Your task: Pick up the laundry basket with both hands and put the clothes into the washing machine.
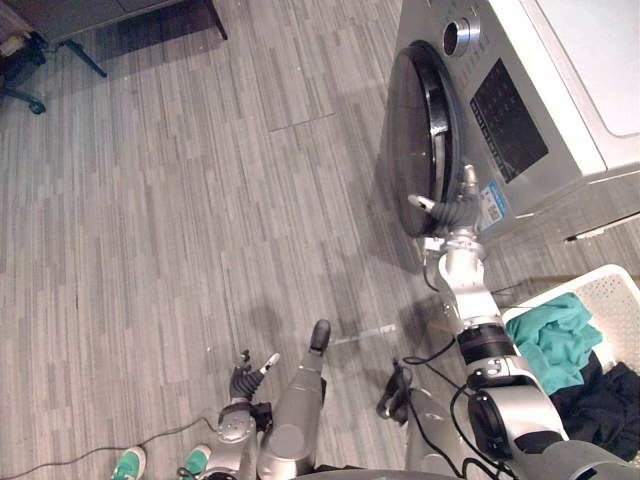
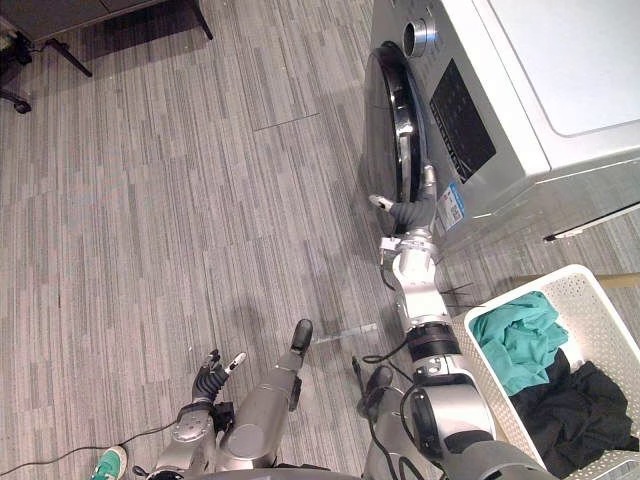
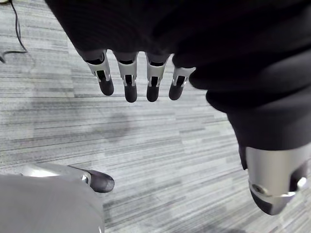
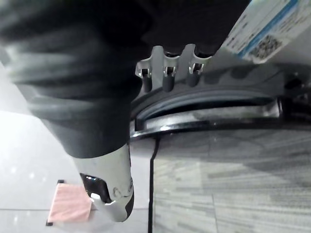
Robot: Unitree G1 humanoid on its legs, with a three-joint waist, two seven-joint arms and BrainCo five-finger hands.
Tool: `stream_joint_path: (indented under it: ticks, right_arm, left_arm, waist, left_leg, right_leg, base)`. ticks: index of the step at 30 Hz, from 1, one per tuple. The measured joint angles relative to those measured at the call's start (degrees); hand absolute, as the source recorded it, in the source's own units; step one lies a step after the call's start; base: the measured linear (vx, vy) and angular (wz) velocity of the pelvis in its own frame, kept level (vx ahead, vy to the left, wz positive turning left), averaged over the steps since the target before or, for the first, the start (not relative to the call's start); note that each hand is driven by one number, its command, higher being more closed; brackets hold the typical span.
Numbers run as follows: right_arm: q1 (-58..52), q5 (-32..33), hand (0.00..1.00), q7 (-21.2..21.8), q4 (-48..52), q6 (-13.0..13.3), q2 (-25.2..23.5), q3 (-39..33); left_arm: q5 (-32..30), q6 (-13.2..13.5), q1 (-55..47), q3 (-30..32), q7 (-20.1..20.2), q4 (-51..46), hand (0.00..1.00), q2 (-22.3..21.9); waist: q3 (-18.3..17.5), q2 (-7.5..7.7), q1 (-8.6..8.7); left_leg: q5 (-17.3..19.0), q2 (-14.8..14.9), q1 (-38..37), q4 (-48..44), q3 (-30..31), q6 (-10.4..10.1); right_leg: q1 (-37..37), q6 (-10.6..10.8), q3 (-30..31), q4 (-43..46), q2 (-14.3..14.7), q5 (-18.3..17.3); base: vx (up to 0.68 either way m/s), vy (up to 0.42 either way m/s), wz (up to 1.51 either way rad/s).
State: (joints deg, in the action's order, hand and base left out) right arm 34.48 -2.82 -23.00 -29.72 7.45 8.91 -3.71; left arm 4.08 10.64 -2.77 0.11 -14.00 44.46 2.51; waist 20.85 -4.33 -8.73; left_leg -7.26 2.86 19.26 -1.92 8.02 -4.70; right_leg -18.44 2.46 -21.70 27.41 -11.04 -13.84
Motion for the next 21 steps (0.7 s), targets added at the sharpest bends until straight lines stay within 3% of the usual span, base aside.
stream_joint_path:
  ticks: [5, 9, 15, 18, 21]
  right_arm:
    - [2.78, 2.65, 0.00, 0.90, -7.18, -0.07, 2.05, 0.49]
    - [8.03, 8.57, 0.00, 6.35, -16.23, -0.43, 4.39, 5.04]
    - [14.68, 11.97, 0.00, 6.95, -23.03, 0.11, 7.61, 9.44]
    - [19.95, 12.35, 0.00, 7.42, -23.35, -1.43, 7.88, 15.59]
    - [22.52, 12.49, 0.00, 8.01, -20.22, -1.94, 4.17, 23.09]
  left_arm:
    - [0.15, 0.46, 0.67, -0.80, 0.01, 0.10, 0.00, 0.56]
    - [0.39, 0.97, 2.06, -2.49, 0.22, 0.58, 0.00, 0.90]
    - [0.48, 1.23, 4.39, -5.06, 0.27, 0.52, 0.00, 1.10]
    - [0.89, 1.33, 6.31, -6.28, 0.27, 0.56, 0.00, 0.89]
    - [1.09, 1.32, 6.85, -6.23, 0.11, 0.25, 0.00, 0.09]
  waist:
    - [0.72, 0.27, 0.06]
    - [1.27, 0.10, -0.31]
    - [1.64, -0.46, -0.74]
    - [2.07, -1.30, -2.02]
    - [2.10, -1.38, -3.73]
  left_leg:
    - [-1.51, 0.05, 1.10, 1.03, -0.03, -0.43]
    - [-2.11, 0.16, 3.31, 1.06, 0.11, -0.67]
    - [-2.56, 0.45, 6.34, 1.19, 1.31, -1.28]
    - [-3.14, 1.44, 8.35, 2.12, 2.18, -2.55]
    - [-3.72, 1.08, 8.97, 2.27, 3.53, -2.95]
  right_leg:
    - [-2.08, -0.03, 0.47, 0.86, -0.02, 0.03]
    - [-4.73, -0.10, 1.13, 1.54, 0.24, 0.07]
    - [-7.99, -0.85, 1.33, 1.44, 1.04, 0.55]
    - [-10.21, -1.15, 0.47, 2.05, 1.88, 0.54]
    - [-11.13, -2.08, -1.42, 5.33, 0.67, -1.89]
  base:
    - [-0.02, -0.048, 0.00]
    - [-0.01, -0.062, -0.02]
    - [-0.02, -0.045, -0.05]
    - [-0.04, -0.099, 0.04]
    - [0.04, -0.136, 0.33]
